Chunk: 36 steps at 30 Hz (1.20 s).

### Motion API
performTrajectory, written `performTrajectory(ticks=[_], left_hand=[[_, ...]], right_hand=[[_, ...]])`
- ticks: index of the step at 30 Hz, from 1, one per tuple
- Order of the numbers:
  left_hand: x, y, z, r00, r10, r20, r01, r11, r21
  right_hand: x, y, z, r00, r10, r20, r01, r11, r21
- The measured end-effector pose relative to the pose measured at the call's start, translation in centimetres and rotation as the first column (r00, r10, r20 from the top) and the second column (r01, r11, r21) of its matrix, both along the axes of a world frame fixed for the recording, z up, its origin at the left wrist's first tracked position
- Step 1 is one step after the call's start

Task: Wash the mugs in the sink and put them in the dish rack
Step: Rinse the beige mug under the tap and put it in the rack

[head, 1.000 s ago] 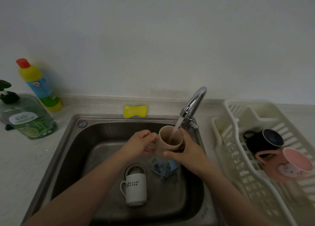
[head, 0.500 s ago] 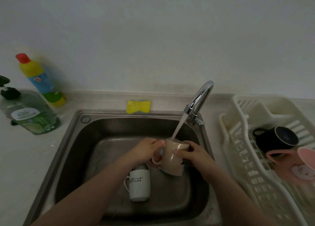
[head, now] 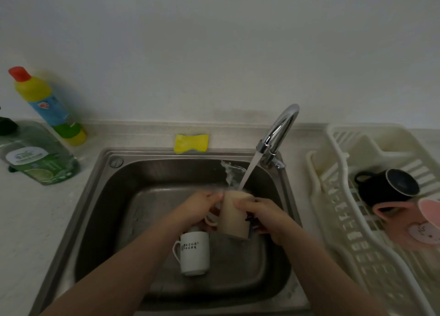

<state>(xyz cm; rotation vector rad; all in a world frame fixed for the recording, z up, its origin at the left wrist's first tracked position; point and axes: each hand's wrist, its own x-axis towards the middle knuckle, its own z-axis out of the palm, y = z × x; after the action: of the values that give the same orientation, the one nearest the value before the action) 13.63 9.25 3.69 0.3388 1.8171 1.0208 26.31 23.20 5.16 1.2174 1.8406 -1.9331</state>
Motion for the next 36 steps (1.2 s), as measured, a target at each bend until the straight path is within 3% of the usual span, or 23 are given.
performTrajectory(ticks=[2,6,11,16,19,21,24,29,33,36], left_hand=[[0.2,0.2,0.2,0.998,-0.063,-0.006,0.063,0.998,0.005],[-0.6,0.4,0.5,0.994,0.111,-0.019,-0.11,0.993,0.051],[0.3,1.8,0.1,0.996,-0.053,-0.07,0.059,0.995,0.08],[-0.3,2.3,0.5,0.985,0.062,-0.161,-0.05,0.996,0.077],[0.2,3.0,0.2,0.976,-0.047,-0.212,0.065,0.995,0.079],[0.4,3.0,0.2,0.982,-0.044,-0.185,0.059,0.995,0.078],[-0.5,1.4,0.3,0.984,0.09,-0.156,-0.077,0.993,0.086],[1.0,0.0,-0.1,0.991,-0.096,-0.098,0.096,0.995,-0.006],[1.2,-0.6,-0.4,0.998,0.057,0.007,-0.057,0.998,-0.017],[1.6,0.0,0.2,0.998,0.017,0.059,-0.015,1.0,-0.024]], right_hand=[[0.6,0.6,-0.2,1.0,-0.012,-0.006,0.012,0.998,-0.056],[-1.4,0.8,0.2,0.999,-0.014,-0.037,0.014,1.0,-0.027],[0.9,1.9,0.4,0.995,-0.074,-0.066,0.077,0.996,0.043],[-0.2,1.3,0.8,0.99,-0.07,-0.121,0.081,0.993,0.084],[1.4,1.4,0.9,0.976,-0.149,-0.155,0.161,0.985,0.062],[1.2,1.9,1.2,0.974,-0.169,-0.149,0.176,0.984,0.028],[-0.6,0.6,1.1,0.989,-0.076,-0.128,0.081,0.996,0.038],[1.7,-0.3,0.1,0.996,-0.08,-0.032,0.08,0.997,0.007],[-0.2,-0.2,0.0,1.0,-0.012,0.026,0.012,1.0,-0.01],[0.7,-0.3,0.5,0.997,0.004,0.073,-0.007,0.999,0.048]])
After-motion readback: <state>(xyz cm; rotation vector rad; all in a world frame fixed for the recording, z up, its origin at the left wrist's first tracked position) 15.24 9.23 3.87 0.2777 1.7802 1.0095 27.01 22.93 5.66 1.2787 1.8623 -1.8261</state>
